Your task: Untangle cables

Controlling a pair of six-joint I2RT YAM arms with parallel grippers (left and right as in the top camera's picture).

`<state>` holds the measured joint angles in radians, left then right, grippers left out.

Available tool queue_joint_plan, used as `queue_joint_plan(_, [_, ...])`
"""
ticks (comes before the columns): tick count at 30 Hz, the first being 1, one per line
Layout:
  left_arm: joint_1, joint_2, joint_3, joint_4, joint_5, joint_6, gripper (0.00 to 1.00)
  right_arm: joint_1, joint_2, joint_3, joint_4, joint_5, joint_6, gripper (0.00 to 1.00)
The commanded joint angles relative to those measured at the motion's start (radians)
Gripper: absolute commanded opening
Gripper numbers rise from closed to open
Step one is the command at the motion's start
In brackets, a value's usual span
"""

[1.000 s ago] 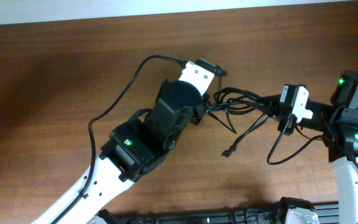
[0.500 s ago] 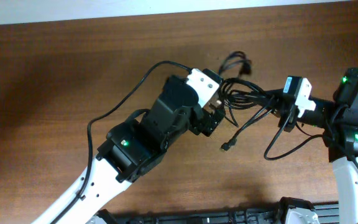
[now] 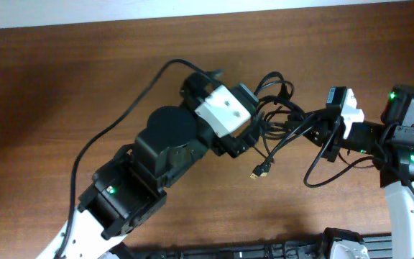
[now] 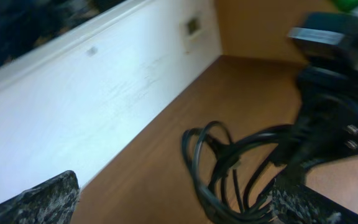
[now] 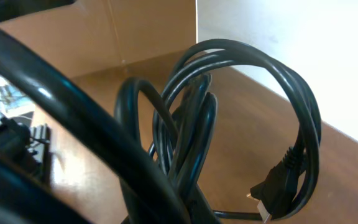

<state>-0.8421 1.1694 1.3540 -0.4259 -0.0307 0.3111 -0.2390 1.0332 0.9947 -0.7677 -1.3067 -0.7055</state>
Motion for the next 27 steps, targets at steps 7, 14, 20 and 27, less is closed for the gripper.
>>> queue_joint_plan(7, [0.0, 0.082, 0.014, -0.008, 0.334, 0.338, 0.95, -0.003, -0.004, 0.006, -0.125, -0.115, -0.315, 0.04])
queue_joint_plan(14, [0.0, 0.082, 0.014, -0.008, 0.407, 0.338, 0.83, -0.003, -0.004, 0.006, -0.145, -0.139, -0.511, 0.04])
queue_joint_plan(20, [0.0, 0.101, 0.014, -0.018, 0.491, 0.349, 0.76, -0.003, -0.004, 0.006, -0.134, -0.183, -0.548, 0.04])
queue_joint_plan(27, [0.0, 0.108, 0.014, 0.024, 0.417, 0.398, 0.76, -0.003, -0.004, 0.006, -0.134, -0.183, -0.548, 0.04])
